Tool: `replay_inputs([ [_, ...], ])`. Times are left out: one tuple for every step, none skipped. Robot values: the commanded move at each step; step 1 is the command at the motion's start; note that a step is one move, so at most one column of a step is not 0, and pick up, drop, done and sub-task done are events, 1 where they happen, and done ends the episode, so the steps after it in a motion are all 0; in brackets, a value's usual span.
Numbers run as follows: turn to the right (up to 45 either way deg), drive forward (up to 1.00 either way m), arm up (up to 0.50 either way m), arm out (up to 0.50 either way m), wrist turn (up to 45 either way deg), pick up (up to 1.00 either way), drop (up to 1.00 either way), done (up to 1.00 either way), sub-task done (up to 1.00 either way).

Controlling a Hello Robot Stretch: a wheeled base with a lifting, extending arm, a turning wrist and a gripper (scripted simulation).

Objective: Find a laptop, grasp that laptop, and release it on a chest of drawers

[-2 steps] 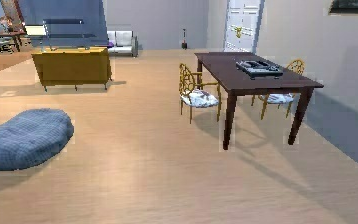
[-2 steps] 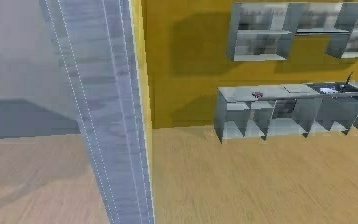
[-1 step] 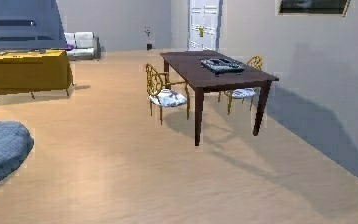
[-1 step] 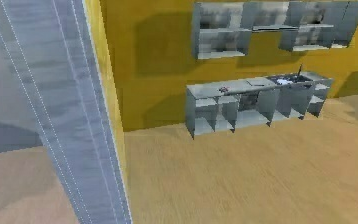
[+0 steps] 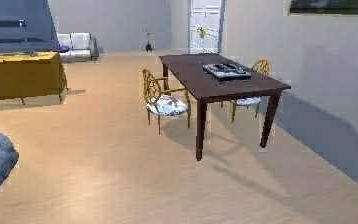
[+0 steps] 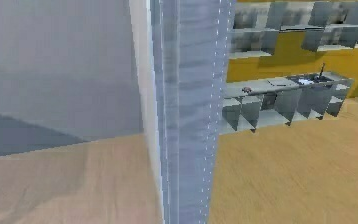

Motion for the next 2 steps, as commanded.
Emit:
replay_inputs([
  [-12.0, 0.0, 0.0, 0.0, 0.0, 0.0, 0.0, 0.0, 0.0],
  [0.0, 0.05, 0.0, 0.0, 0.0, 0.0, 0.0, 0.0, 0.0],
])
